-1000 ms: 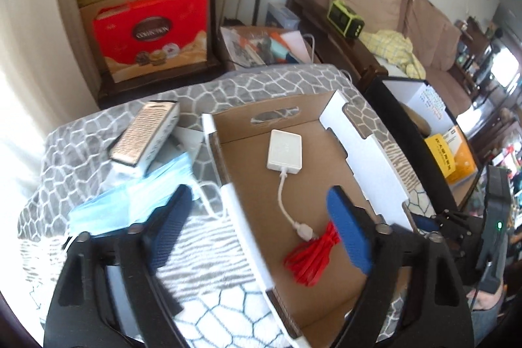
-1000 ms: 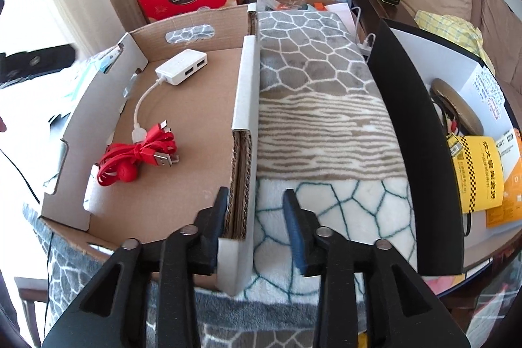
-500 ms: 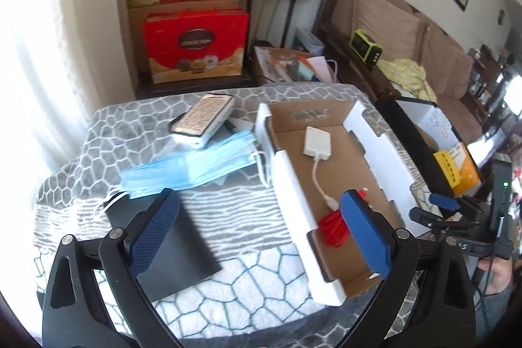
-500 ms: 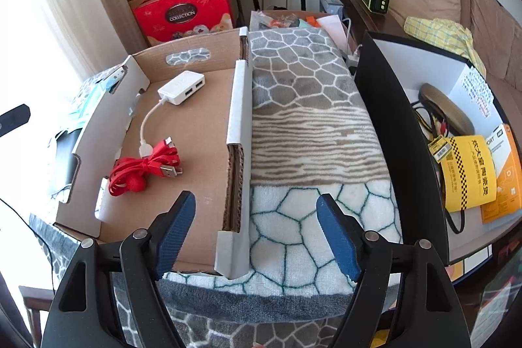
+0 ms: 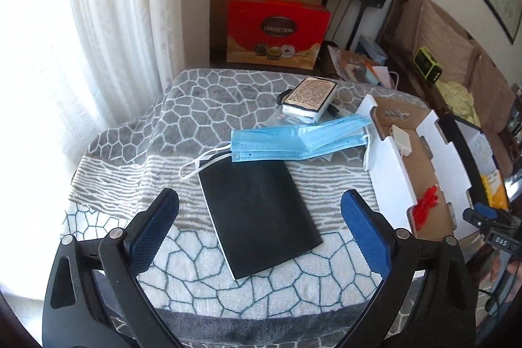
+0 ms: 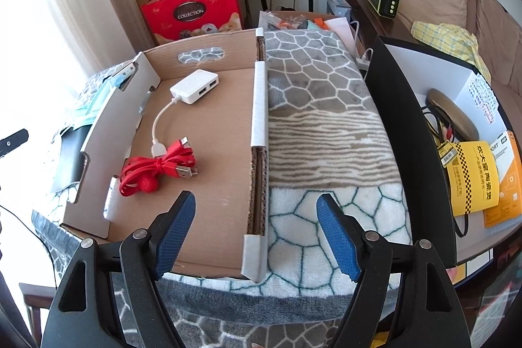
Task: Organize objects
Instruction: 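Grasp the blue face mask with the left tool while the right tool releases and regrasps the divider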
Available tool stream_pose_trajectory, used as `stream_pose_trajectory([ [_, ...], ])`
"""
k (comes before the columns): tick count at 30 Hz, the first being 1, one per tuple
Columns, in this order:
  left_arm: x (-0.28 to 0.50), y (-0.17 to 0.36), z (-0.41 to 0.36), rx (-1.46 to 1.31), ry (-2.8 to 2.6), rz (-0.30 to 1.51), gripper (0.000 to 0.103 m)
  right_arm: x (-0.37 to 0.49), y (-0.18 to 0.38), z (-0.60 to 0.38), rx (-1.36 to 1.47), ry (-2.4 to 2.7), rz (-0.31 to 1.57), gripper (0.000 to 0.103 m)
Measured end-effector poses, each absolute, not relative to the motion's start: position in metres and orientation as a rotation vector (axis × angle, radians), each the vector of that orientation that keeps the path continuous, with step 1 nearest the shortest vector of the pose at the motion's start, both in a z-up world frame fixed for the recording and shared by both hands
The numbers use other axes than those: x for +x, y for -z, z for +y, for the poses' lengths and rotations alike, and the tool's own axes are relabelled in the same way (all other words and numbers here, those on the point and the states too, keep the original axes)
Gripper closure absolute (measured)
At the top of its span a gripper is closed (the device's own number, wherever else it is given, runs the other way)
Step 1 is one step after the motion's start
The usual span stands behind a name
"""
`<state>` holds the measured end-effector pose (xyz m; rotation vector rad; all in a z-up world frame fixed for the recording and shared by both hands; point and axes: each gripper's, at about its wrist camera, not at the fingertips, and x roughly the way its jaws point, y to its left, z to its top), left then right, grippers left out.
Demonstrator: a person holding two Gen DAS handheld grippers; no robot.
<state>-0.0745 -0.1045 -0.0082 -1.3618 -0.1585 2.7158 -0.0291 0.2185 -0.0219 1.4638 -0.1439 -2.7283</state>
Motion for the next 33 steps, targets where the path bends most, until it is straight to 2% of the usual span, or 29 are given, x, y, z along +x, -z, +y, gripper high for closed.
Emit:
stream_pose_trajectory([
  [16,-0.114,0.042,-0.146,-1.459,-2.596,-0.482,0.004,-0.037,0.028,0.21,1.509,2.717,-0.121,0.025],
  [19,-0.133,0.049,-0.14,-1.482,-2.554,-0.522,0.009,-0.04,0.029,0.208,1.521,2.716,-0.114,0.025],
  [23,-0.156,0.06,-0.133,-1.529,-2.517,-0.538,0.014,-0.043,0.029,0.208,1.527,2.718,-0.109,0.032],
  [28,-0.175,0.075,-0.126,-1.58,-2.453,-0.592,0.028,-0.048,0.032,0.208,1.558,2.721,-0.086,0.042],
  [33,-0.185,0.085,-0.123,-1.611,-2.416,-0.627,0.04,-0.051,0.038,0.21,1.585,2.706,-0.085,0.069],
])
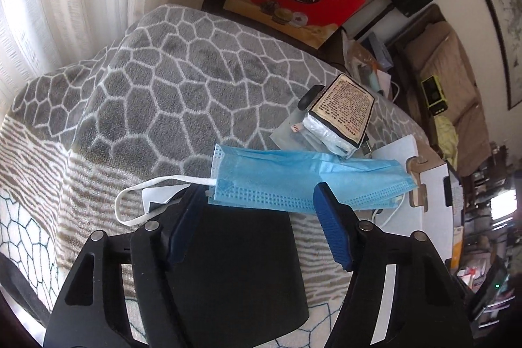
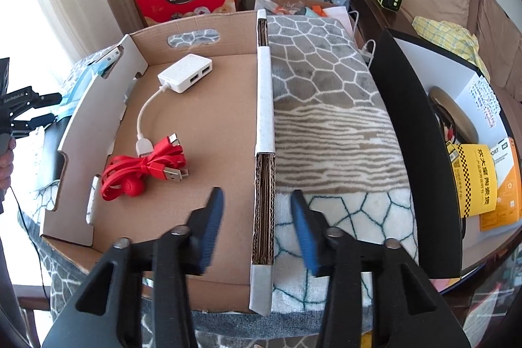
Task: Organize objects
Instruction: 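Grasp the blue face mask with the left tool while the right tool releases and regrasps the divider, then carry the blue face mask into the box with the left tool and release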
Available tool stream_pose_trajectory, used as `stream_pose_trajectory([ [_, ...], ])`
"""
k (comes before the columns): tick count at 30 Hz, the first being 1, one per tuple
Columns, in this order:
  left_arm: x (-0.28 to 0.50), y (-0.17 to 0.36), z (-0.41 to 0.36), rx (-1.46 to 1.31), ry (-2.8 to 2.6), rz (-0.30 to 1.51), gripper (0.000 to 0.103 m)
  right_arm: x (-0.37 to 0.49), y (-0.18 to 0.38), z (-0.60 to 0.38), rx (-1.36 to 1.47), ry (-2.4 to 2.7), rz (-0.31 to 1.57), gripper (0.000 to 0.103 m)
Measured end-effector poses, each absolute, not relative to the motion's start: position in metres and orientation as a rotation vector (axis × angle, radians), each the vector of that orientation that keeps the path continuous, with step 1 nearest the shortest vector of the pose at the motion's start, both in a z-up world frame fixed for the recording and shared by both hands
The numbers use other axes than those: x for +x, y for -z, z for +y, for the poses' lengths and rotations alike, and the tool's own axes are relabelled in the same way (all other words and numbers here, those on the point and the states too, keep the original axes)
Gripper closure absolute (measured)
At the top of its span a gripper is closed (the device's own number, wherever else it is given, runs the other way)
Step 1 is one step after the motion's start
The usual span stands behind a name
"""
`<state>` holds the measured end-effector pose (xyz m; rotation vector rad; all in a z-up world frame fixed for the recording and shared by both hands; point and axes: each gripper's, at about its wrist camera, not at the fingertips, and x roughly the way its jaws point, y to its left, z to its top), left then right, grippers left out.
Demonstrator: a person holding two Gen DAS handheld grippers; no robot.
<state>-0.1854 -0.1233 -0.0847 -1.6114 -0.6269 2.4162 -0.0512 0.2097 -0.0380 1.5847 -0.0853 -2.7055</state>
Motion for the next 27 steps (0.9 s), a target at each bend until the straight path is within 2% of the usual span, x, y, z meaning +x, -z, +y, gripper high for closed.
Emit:
stream_pose_trajectory([
  [2,-0.187,0.086,-0.122,-1.615,-2.413,-0.634,0.043,-0.052,0.04,0.211,1.591,2.699,-0.094,0.075],
  [4,-0.188,0.087,-0.122,-1.616,-2.415,-0.638,0.057,-0.053,0.041,0.21,1.593,2.689,-0.09,0.081],
  [6,-0.189,0.087,-0.12,-1.619,-2.408,-0.641,0.064,-0.053,0.042,0.209,1.598,2.698,-0.057,0.086],
  [11,-0.19,0.083,-0.12,-1.589,-2.439,-0.645,0.083,-0.052,0.042,0.21,1.59,2.706,-0.041,0.092],
  [13,-0.189,0.08,-0.118,-1.587,-2.465,-0.62,0.096,-0.052,0.043,0.211,1.583,2.707,-0.043,0.092],
  [15,-0.188,0.076,-0.118,-1.571,-2.483,-0.616,0.101,-0.051,0.042,0.211,1.579,2.708,-0.044,0.092],
  [21,-0.175,0.046,-0.117,-1.463,-2.491,-0.624,0.103,-0.05,0.041,0.208,1.563,2.726,-0.008,0.092],
  [27,-0.152,-0.011,-0.107,-1.281,-2.509,-0.602,0.103,-0.049,0.041,0.208,1.552,2.731,-0.015,0.092],
])
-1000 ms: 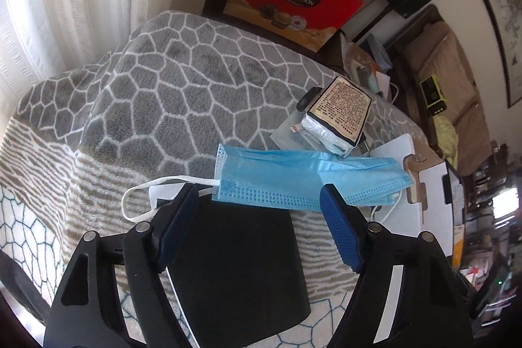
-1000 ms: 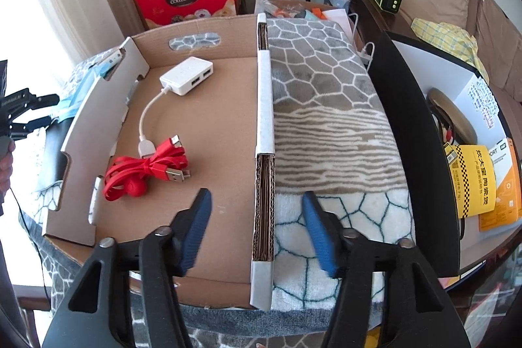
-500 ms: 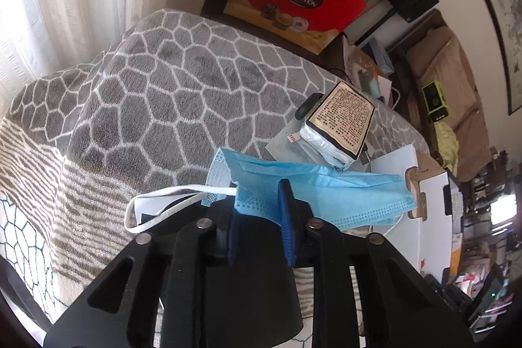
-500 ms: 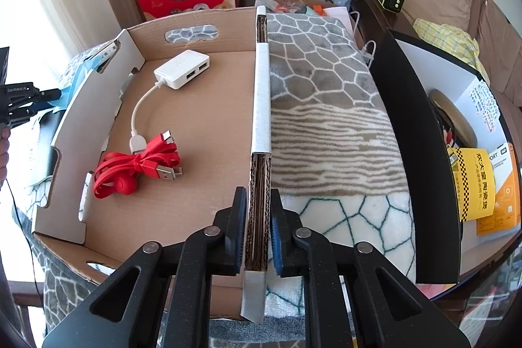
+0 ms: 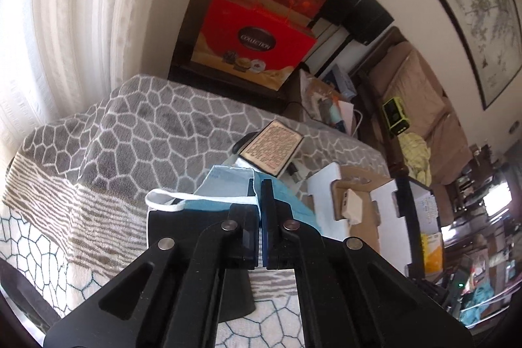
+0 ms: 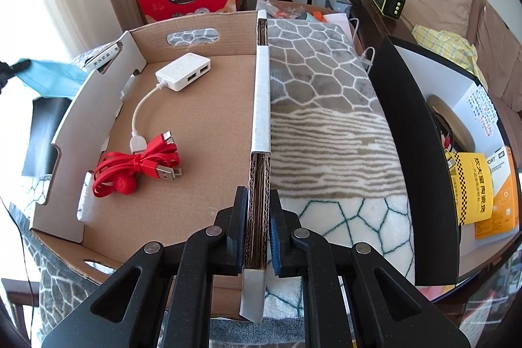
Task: Organize objects
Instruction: 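Carry the blue face mask into the box with the left tool and release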
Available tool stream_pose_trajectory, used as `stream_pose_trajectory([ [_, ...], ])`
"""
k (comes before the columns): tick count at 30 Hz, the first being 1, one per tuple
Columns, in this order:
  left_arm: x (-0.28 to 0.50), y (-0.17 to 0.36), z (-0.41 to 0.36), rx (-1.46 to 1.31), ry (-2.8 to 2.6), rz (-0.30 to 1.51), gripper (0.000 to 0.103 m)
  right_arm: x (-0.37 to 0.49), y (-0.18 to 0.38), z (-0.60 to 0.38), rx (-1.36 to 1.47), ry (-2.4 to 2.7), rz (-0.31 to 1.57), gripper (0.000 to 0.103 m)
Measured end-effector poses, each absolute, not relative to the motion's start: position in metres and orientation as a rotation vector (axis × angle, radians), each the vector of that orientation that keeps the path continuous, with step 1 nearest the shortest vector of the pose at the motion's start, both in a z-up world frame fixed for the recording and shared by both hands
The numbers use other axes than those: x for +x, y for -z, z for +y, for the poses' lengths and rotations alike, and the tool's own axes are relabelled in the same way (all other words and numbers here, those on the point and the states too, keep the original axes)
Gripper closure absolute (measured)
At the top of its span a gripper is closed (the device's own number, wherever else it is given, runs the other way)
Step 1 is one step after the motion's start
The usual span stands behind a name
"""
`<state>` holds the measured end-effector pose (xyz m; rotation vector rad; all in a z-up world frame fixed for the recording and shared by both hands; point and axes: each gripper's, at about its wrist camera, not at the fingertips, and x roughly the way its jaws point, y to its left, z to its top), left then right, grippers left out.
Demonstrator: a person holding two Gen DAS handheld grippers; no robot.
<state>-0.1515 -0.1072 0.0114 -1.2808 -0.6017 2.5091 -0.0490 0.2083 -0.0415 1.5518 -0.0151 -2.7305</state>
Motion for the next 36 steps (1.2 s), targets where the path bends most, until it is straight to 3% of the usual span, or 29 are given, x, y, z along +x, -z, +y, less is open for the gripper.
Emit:
stream_pose_trajectory([
  [7,-0.12,-0.087,-0.069,-1.053,-2.5,-0.485,0.103,-0.049,0.041,0.211,1.548,2.727,-0.045,0.092],
  [14,-0.106,-0.118,-0.025,-0.952,-2.449,-0.424,0.103,-0.049,0.041,0.211,1.543,2.725,-0.052,0.092],
  [23,-0.126,-0.1,0.044,-1.016,-2.328,-0.409,0.103,-0.049,0.042,0.21,1.536,2.722,-0.062,0.091],
  [36,-0.169,-0.017,0.101,-1.281,-2.175,-0.453,0.102,-0.047,0.042,0.21,1.53,2.722,-0.074,0.091],
])
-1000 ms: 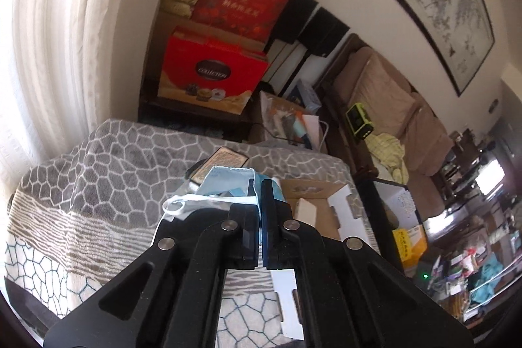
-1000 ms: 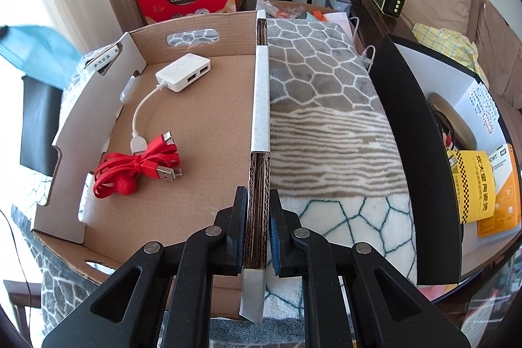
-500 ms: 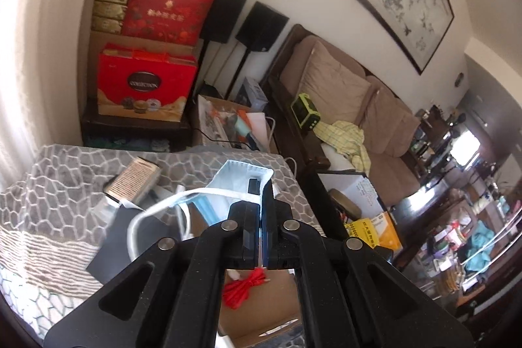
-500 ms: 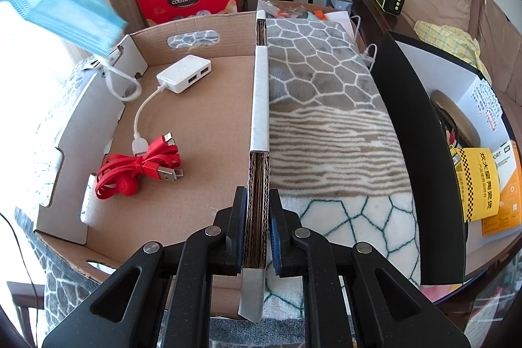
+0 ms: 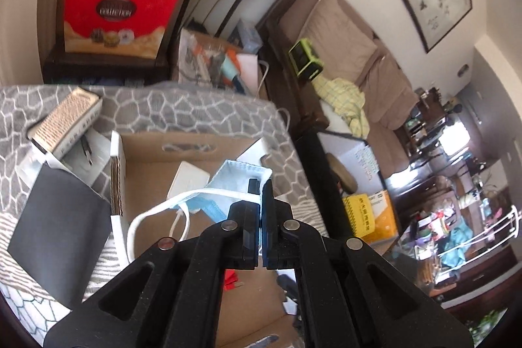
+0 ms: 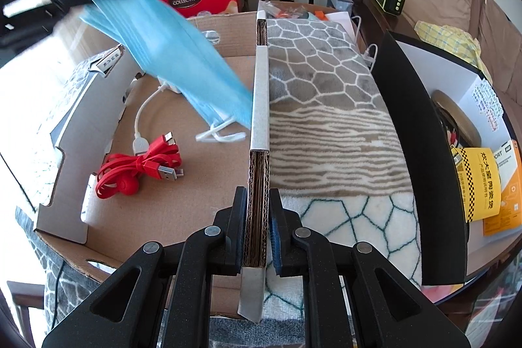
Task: Organize objects
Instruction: 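Carry the blue face mask into the box with the left tool and release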
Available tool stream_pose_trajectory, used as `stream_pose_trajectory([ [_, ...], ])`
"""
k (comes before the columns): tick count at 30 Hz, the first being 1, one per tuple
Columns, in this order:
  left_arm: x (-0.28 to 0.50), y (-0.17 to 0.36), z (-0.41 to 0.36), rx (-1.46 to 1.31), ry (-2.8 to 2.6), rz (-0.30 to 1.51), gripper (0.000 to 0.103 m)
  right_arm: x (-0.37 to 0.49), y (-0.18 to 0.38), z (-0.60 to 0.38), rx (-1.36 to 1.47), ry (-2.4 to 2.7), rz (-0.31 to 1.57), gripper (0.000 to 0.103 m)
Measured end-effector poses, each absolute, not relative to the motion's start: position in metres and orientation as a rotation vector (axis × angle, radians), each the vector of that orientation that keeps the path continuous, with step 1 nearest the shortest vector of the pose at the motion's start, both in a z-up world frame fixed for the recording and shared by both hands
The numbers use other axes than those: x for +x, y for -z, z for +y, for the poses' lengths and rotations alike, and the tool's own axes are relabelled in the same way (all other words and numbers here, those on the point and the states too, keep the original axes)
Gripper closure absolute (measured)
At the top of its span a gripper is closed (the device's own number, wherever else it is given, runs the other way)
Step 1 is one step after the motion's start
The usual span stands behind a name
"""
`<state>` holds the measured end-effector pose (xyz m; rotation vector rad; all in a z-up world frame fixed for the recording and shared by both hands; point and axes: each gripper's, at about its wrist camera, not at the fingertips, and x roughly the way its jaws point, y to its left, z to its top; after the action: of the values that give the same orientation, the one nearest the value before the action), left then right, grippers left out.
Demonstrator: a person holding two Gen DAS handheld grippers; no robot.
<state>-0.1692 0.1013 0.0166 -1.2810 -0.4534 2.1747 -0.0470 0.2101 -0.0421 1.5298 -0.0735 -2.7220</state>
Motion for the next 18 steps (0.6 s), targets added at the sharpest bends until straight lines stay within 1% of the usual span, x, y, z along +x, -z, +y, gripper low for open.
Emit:
stream_pose_trajectory([
  [8,-0.185,0.018,0.108,-1.384,-2.18,-0.35,0.101,-0.047,0.043,0.21,1.526,2.721,-0.08,0.091],
  [9,-0.186,0.021,0.108,-1.401,-2.188,-0.337,0.093,-0.047,0.043,0.21,1.525,2.721,-0.081,0.091],
  [10,-0.188,0.022,0.105,-1.414,-2.194,-0.334,0.081,-0.047,0.043,0.21,1.525,2.719,-0.085,0.091],
  [12,-0.189,0.022,0.098,-1.424,-2.188,-0.361,0.067,-0.047,0.043,0.21,1.524,2.718,-0.091,0.091],
  [13,-0.188,0.021,0.094,-1.419,-2.18,-0.381,0.063,-0.047,0.044,0.21,1.524,2.718,-0.09,0.091],
  [14,-0.186,0.019,0.09,-1.411,-2.178,-0.396,0.06,-0.047,0.043,0.21,1.525,2.717,-0.089,0.091],
  [16,-0.183,0.009,0.082,-1.379,-2.179,-0.412,0.046,-0.047,0.044,0.21,1.525,2.717,-0.088,0.091],
  [18,-0.179,0.0,0.073,-1.355,-2.174,-0.423,0.039,-0.047,0.044,0.211,1.527,2.716,-0.086,0.091],
])
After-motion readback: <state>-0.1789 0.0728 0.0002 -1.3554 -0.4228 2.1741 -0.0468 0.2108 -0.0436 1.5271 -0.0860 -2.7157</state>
